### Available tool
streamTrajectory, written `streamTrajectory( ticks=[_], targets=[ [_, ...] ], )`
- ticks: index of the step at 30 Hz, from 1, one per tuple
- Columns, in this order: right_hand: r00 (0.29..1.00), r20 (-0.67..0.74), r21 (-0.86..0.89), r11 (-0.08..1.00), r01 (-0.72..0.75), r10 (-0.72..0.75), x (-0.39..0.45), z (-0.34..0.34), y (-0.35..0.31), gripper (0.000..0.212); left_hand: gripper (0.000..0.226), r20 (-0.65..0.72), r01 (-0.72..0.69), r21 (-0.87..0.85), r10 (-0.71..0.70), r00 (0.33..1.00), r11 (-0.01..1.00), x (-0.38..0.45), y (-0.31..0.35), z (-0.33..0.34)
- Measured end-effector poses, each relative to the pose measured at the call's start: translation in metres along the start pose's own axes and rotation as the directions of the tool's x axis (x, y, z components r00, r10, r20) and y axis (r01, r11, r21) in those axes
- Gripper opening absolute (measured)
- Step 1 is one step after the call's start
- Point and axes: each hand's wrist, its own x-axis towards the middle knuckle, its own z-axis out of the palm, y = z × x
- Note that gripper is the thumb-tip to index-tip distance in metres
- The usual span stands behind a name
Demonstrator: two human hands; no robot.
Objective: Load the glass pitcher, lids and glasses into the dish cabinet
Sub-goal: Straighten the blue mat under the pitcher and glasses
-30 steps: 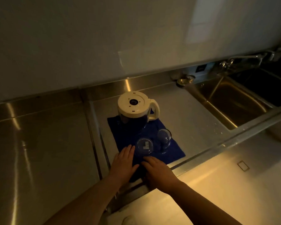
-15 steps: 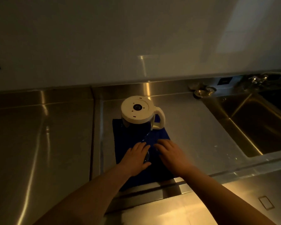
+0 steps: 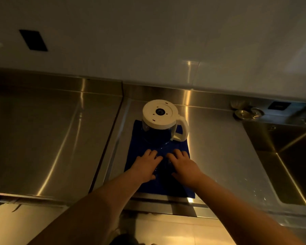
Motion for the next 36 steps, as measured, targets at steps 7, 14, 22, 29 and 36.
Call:
streamTrajectory(
  ticks=[7,14,22,29,36],
  targets=[
    [0.997,-0.062,-0.074,0.997,0.037,-0.042,-0.006,-0.003,-0.007,0.067,0.071,-0.117,0.076,-0.066,-0.083,0.990,0.995,-0.007,0.005,-0.002],
    [0.984,-0.173,0.015,0.999,-0.035,0.037,-0.012,0.006,-0.016,0.044,0.061,-0.209,0.115,-0.063,-0.126,0.970,0.991,-0.016,0.009,0.005],
    [0.991,-0.108,-0.040,0.996,-0.085,0.081,-0.014,0.008,-0.024,0.050,0.064,-0.222,0.171,0.005,-0.165,0.961,0.985,-0.019,0.012,0.008],
    [0.985,0.060,-0.233,0.961,-0.146,0.165,-0.007,0.007,-0.039,0.078,0.064,-0.205,0.194,0.004,-0.190,0.960,0.981,-0.023,0.011,0.016],
    [0.941,0.221,-0.358,0.918,-0.168,0.258,-0.003,0.004,-0.052,0.084,0.067,-0.082,0.193,0.051,-0.189,0.979,0.980,-0.026,0.010,0.012]
  ],
)
